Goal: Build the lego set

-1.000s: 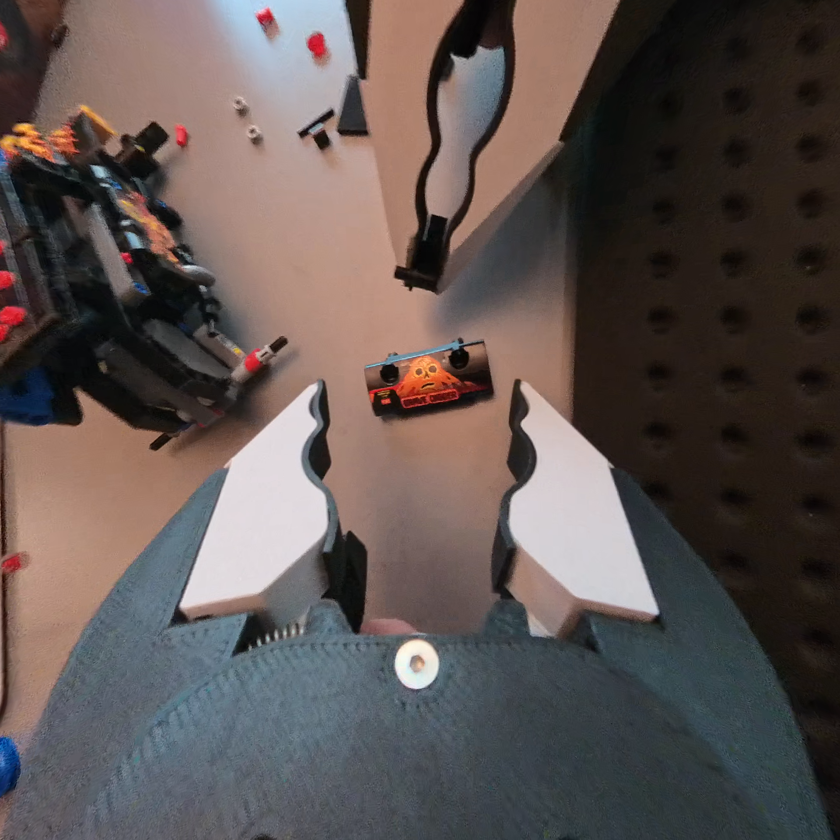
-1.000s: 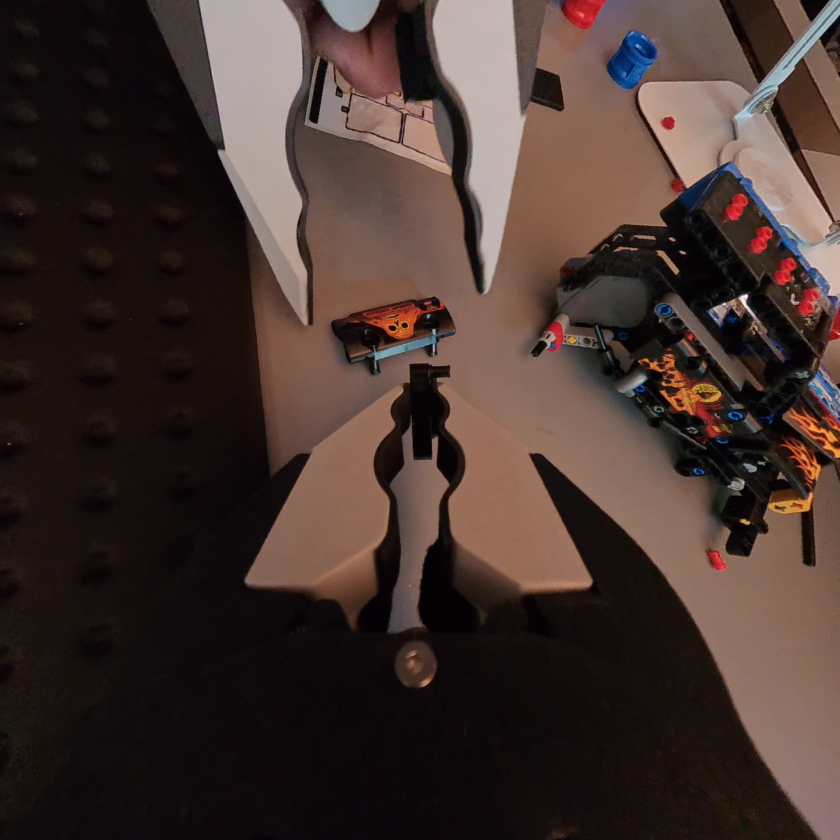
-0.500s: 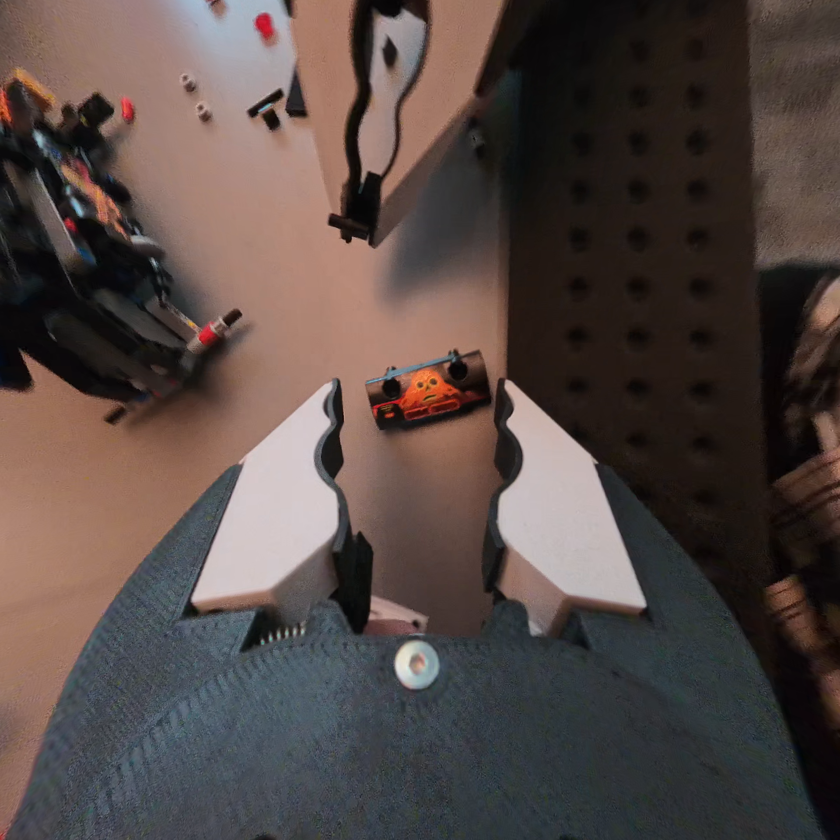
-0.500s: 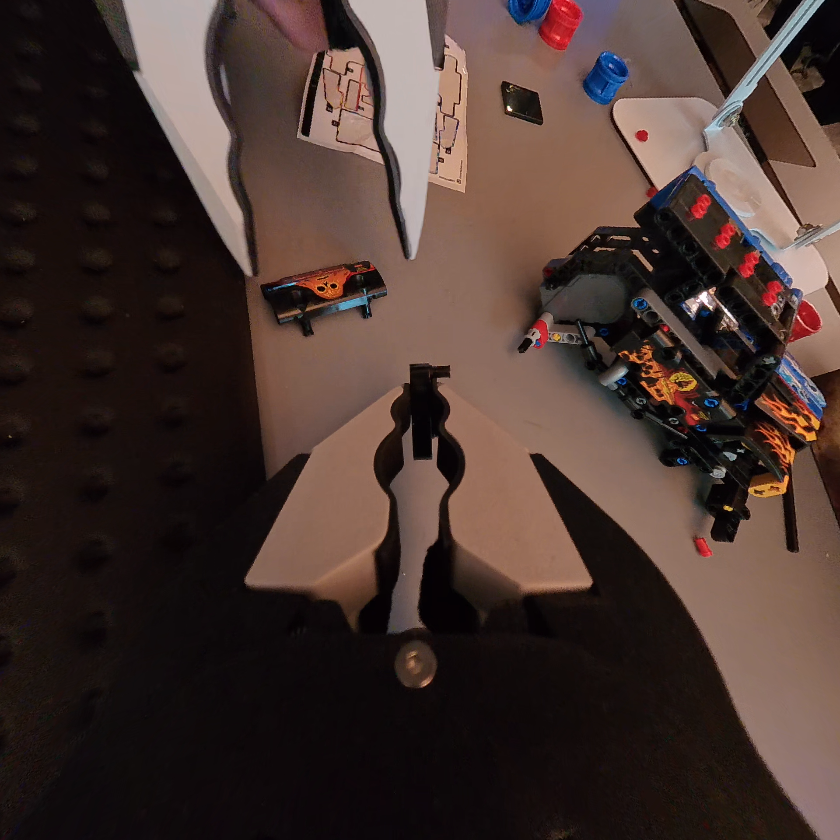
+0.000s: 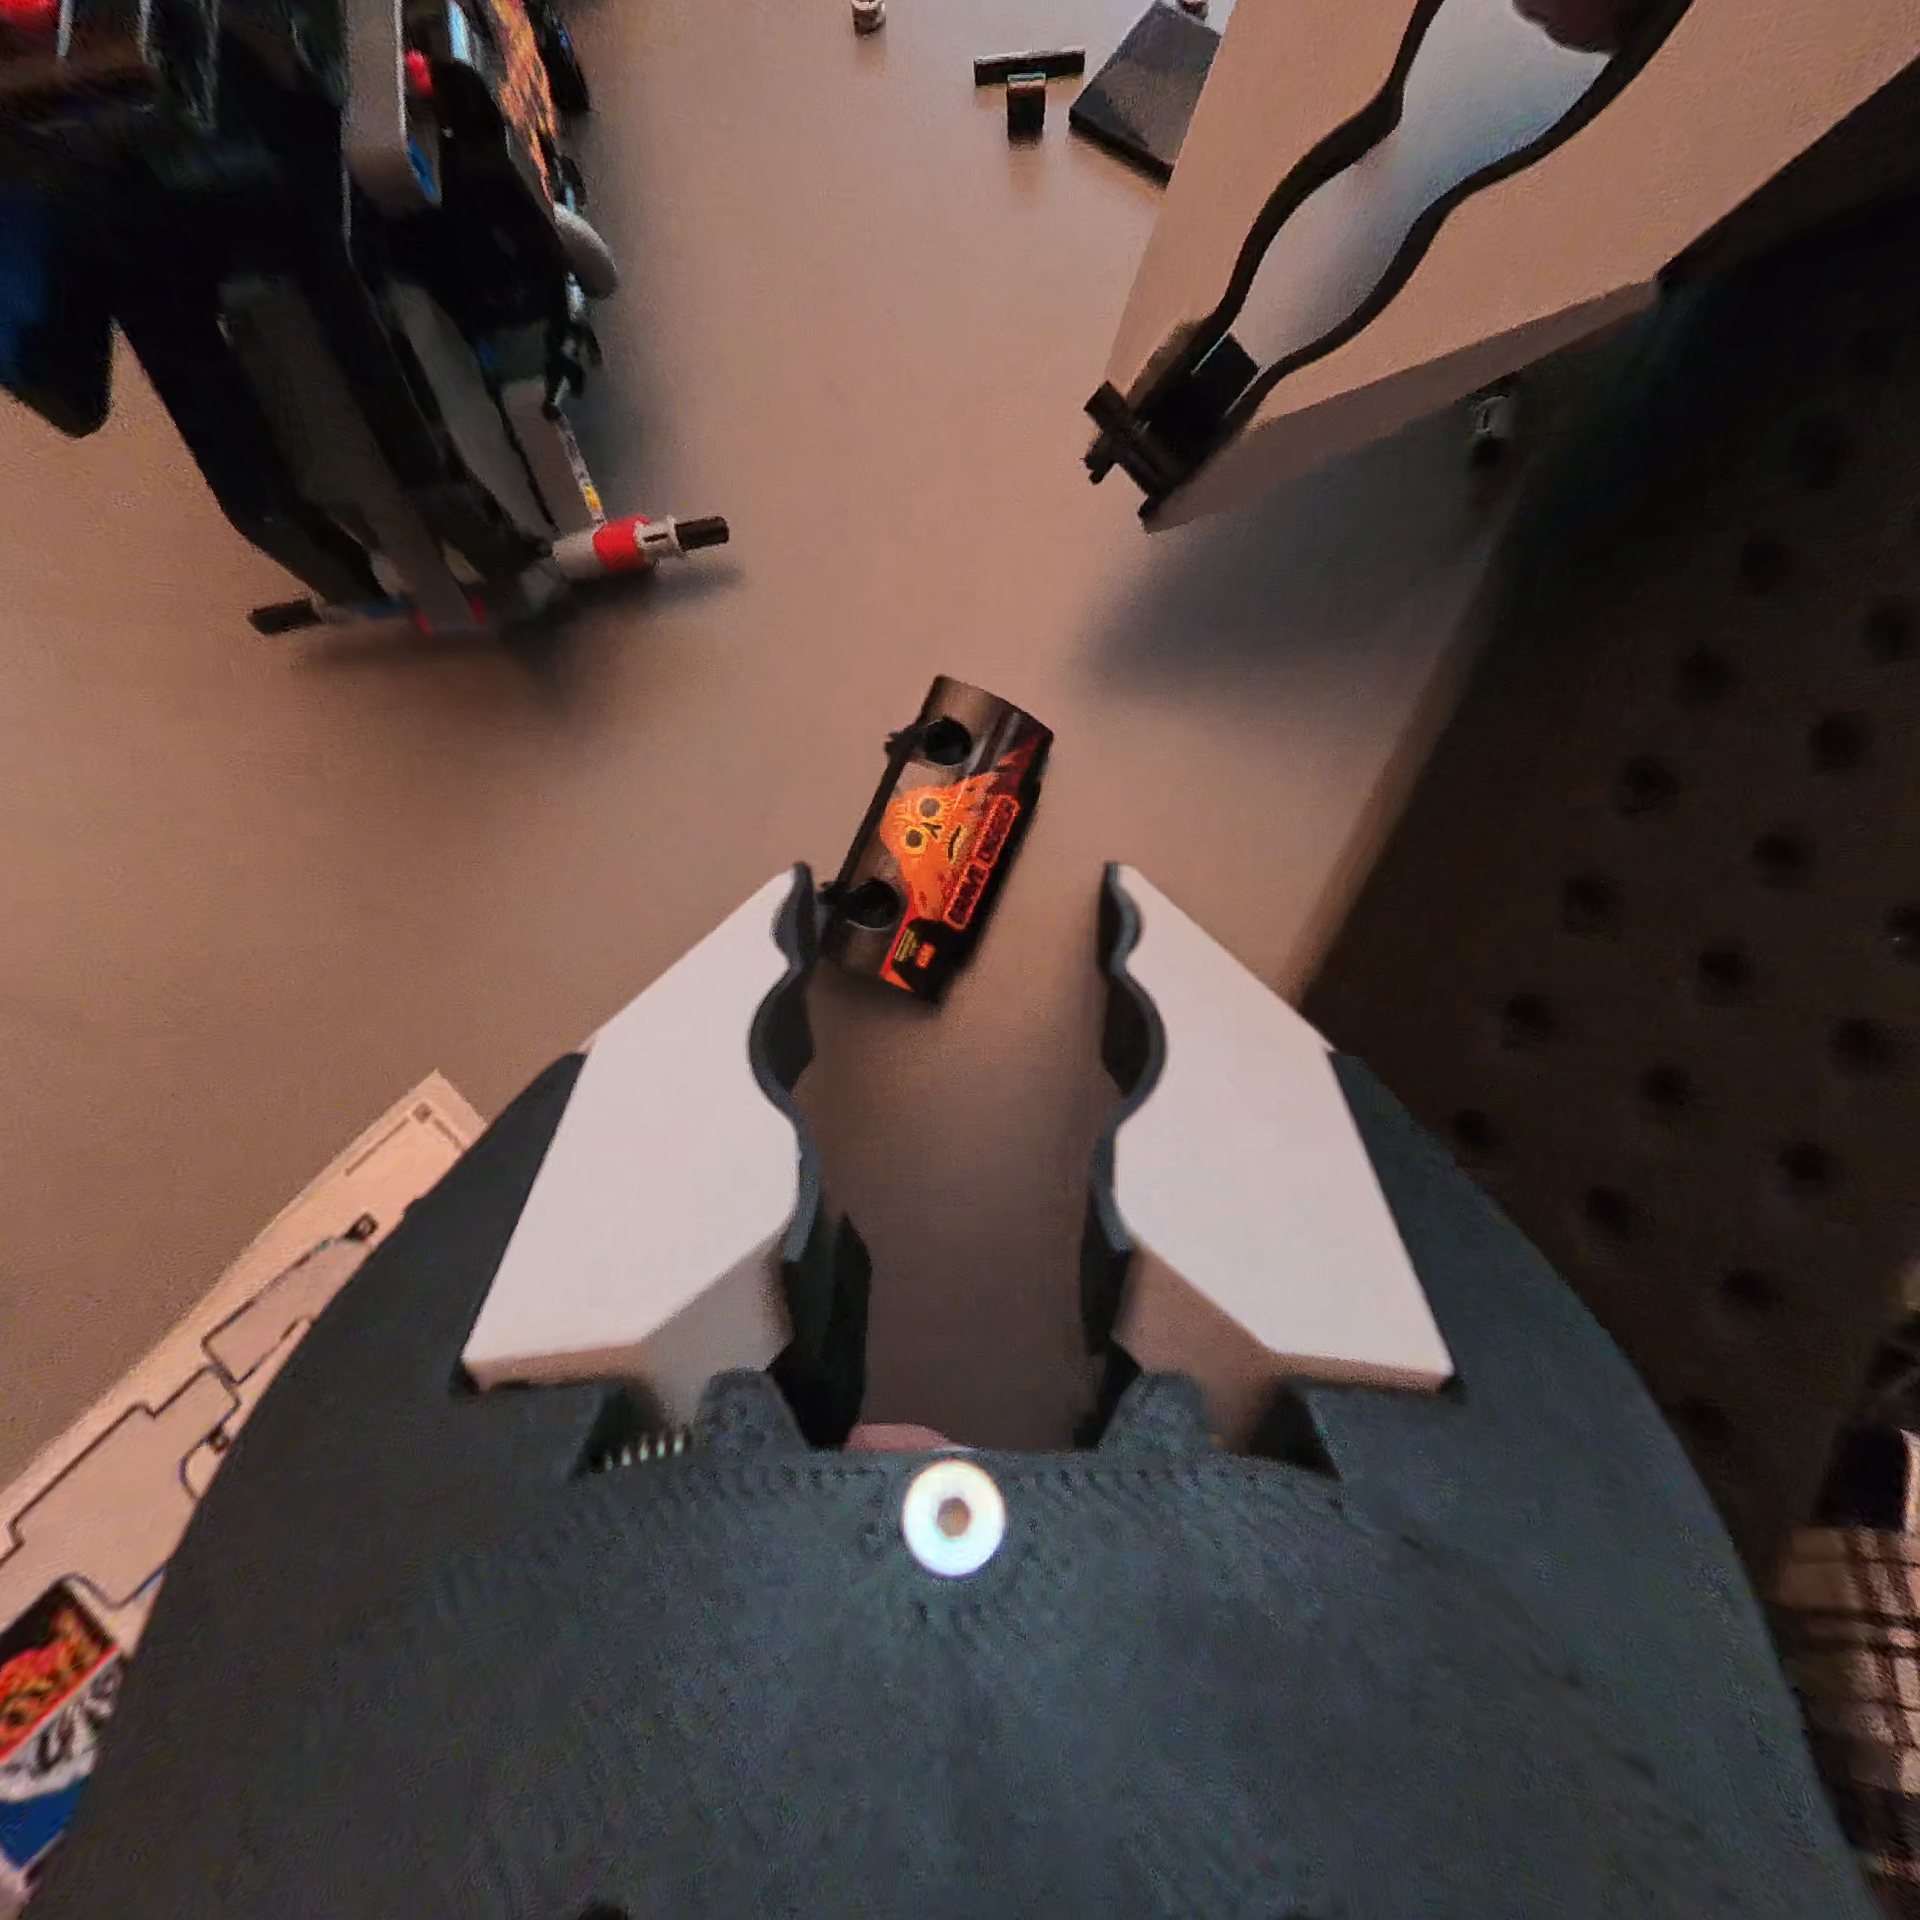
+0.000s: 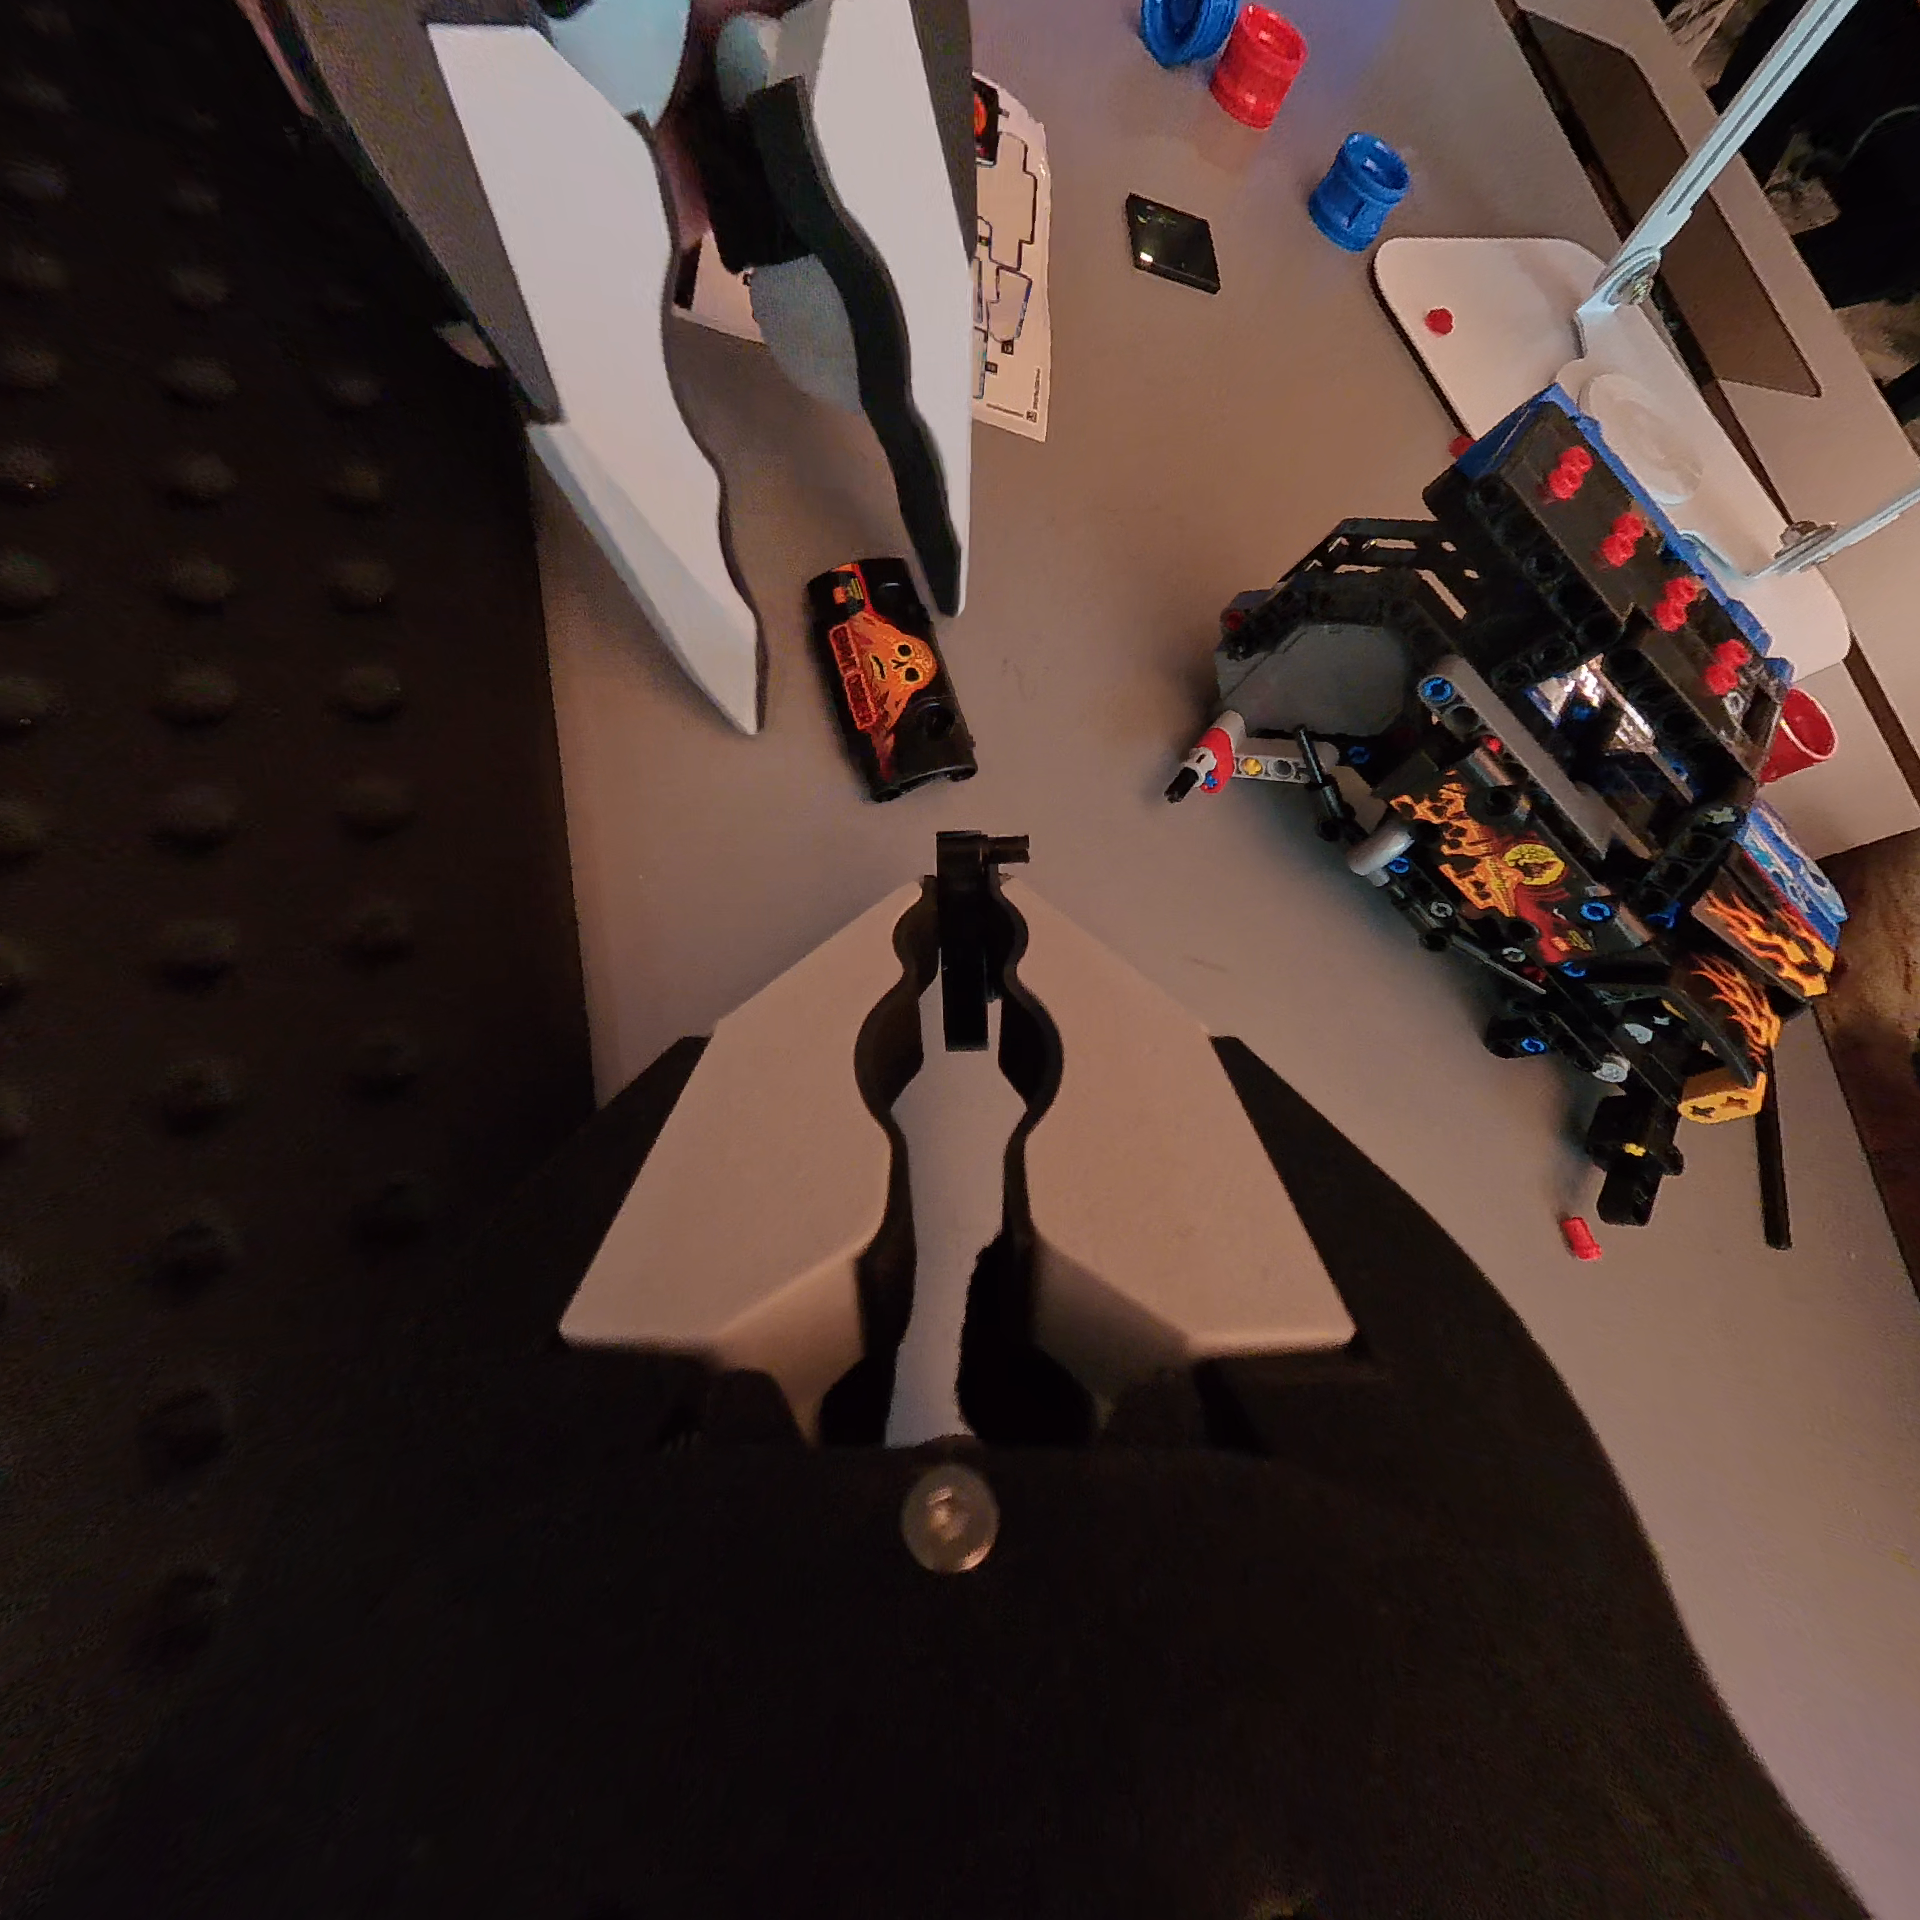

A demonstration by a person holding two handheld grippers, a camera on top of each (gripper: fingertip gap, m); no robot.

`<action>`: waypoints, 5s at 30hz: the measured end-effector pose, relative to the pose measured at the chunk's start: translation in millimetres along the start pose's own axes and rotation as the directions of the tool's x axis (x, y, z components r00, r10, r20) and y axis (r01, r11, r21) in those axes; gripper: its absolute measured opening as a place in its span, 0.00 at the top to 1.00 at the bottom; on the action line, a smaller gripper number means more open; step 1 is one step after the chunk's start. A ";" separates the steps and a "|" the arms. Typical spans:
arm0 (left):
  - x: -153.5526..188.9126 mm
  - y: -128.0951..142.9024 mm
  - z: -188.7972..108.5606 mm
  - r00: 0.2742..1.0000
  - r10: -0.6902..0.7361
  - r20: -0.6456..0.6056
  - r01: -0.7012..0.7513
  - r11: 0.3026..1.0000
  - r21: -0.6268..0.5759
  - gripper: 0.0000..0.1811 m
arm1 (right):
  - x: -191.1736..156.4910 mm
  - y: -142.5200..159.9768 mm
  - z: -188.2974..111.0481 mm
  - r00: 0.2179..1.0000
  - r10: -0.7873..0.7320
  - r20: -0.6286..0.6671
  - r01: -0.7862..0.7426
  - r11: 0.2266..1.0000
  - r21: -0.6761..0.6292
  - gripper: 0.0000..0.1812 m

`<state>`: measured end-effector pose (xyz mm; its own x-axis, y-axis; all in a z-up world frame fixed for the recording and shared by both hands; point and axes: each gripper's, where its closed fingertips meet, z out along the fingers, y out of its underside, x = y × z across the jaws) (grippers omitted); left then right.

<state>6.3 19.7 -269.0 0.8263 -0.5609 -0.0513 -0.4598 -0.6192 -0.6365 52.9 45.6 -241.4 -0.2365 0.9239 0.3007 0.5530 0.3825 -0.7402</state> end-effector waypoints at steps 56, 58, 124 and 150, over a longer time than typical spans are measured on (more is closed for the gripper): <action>18.9 -15.1 -7.7 0.779 -0.043 -0.626 0.028 0.999 -0.035 0.77 | 5.9 -7.5 19.4 0.993 -0.116 -0.011 0.114 0.988 -0.107 0.97; 13.2 -18.3 -2.2 0.842 0.038 -0.538 -0.033 0.999 0.018 0.71 | 9.7 -7.6 22.1 0.997 -0.083 -0.007 0.081 0.989 -0.125 0.97; -3.0 -22.6 16.9 0.892 0.424 -0.159 -0.400 0.902 0.161 0.92 | -3.5 -14.6 8.9 0.920 -0.037 0.390 0.191 0.911 -0.366 0.97; -21.3 -28.8 16.8 0.571 0.765 0.298 -0.782 0.618 -0.087 0.93 | 0.9 -7.1 14.8 0.957 0.086 0.276 0.069 0.859 -0.507 0.98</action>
<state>7.5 58.7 -262.5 0.2171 -0.6305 -0.7453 -0.9581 0.0085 -0.2862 37.0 43.6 -244.9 -0.3992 0.9150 0.0578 0.8640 0.3966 -0.3101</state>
